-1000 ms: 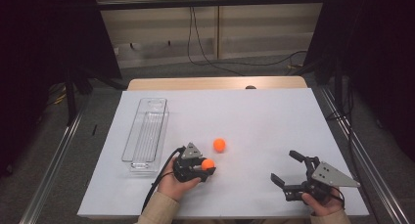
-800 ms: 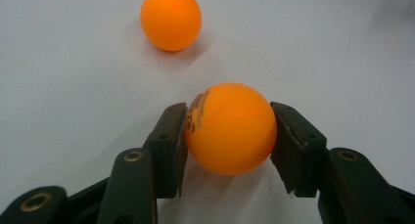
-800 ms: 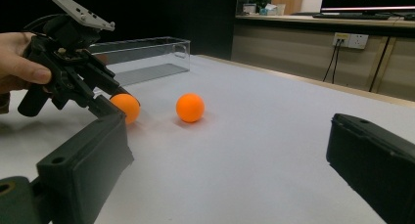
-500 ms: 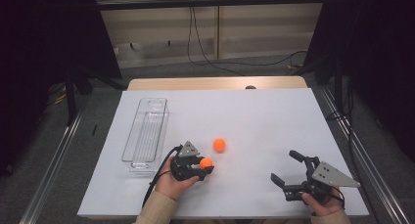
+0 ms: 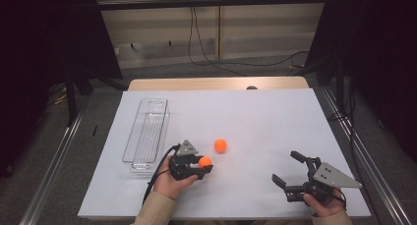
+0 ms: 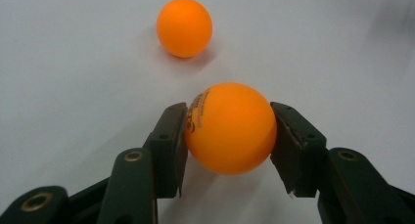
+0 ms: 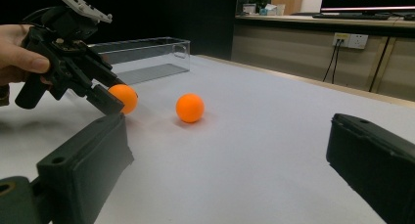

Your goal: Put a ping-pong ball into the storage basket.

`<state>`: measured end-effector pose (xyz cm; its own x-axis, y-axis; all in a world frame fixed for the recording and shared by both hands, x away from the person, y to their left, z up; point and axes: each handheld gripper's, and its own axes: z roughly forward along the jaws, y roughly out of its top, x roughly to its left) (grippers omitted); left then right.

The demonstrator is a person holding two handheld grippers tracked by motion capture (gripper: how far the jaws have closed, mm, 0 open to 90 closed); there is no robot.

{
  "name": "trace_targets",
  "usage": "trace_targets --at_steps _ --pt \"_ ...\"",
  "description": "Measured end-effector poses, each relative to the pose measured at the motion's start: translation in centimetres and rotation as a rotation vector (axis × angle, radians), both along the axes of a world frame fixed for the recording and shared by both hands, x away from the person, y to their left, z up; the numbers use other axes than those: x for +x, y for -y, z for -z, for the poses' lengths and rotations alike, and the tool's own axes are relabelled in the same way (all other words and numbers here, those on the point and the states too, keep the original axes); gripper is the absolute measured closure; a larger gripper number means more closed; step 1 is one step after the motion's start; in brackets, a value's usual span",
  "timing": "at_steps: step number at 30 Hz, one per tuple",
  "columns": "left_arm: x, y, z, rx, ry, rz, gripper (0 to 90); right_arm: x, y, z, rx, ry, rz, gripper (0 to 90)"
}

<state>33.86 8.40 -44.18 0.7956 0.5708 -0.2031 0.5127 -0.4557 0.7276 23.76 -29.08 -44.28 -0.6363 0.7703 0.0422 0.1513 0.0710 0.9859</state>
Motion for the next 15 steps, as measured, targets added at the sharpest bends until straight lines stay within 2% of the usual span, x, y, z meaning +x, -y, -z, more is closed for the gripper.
trace_targets --at_steps 15 --pt "0.24 -0.63 -0.56 0.006 -0.002 -0.013 50.9 0.0 0.01 -0.01 0.005 0.0 0.003 1.5"
